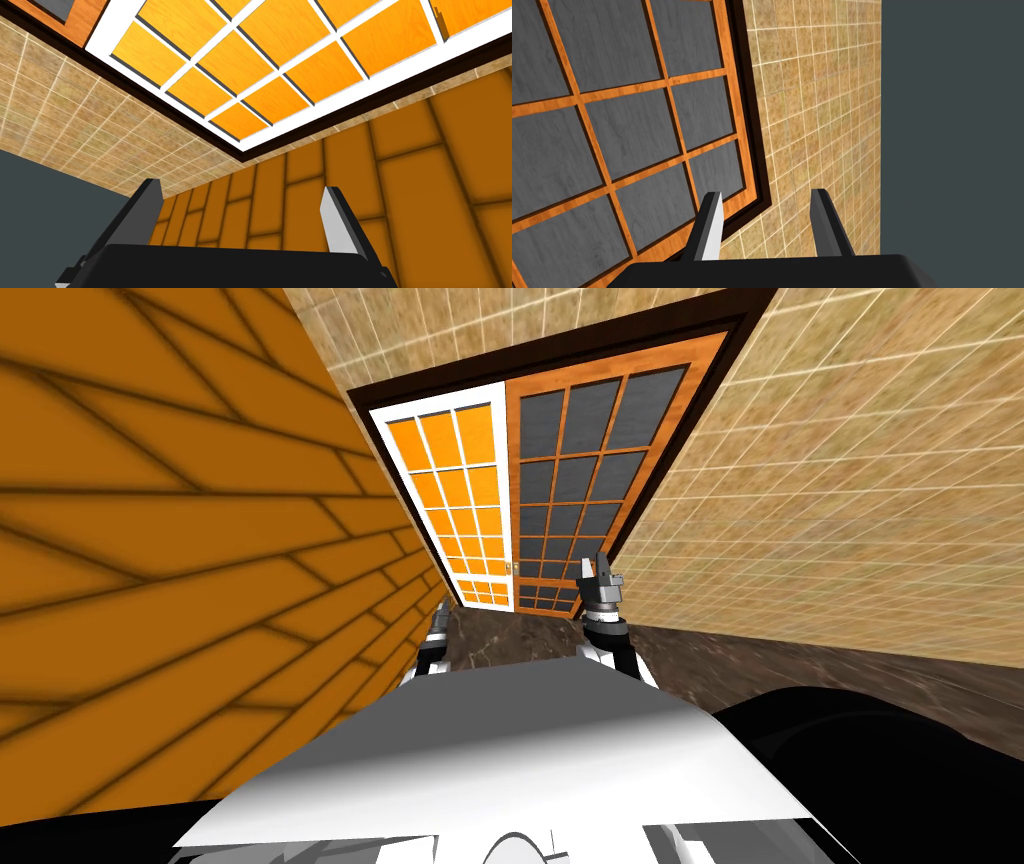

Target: Pull the door open

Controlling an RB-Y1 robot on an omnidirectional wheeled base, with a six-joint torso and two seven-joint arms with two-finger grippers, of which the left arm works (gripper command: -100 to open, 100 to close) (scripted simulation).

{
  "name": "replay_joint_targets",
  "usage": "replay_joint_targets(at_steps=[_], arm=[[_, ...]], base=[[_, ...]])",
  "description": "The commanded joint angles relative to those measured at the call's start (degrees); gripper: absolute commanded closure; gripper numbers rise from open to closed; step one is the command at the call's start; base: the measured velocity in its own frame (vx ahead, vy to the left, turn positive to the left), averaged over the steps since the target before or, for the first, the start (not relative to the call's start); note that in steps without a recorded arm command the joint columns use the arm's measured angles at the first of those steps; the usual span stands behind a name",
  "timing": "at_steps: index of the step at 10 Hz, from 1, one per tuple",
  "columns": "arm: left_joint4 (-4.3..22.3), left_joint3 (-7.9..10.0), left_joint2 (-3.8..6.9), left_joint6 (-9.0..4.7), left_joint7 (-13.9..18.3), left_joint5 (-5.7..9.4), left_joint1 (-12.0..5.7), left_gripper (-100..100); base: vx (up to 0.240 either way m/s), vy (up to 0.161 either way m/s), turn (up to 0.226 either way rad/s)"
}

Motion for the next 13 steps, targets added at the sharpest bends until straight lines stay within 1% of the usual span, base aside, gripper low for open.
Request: replay_joint_targets(at_steps=[1,5,6,12,13], arm=[[2.6,0.23,0.16,-0.77,-2.4,-0.28,-0.77,-100],[9.3,0.83,0.38,-2.57,-8.1,-1.0,-3.18,-100],[9.4,0.83,0.38,-2.57,-8.1,-1.0,-3.18,-100],[19.5,1.72,0.58,-5.27,-16.7,-2.07,-6.82,-100],[20.8,1.86,0.59,-5.7,-18.1,-2.25,-7.41,-100]], base=[[0.099,-0.039,-0.067],[0.109,-0.051,-0.064],[0.07,-0.018,-0.018],[0.1,-0.039,-0.059],[0.098,-0.037,-0.065]])
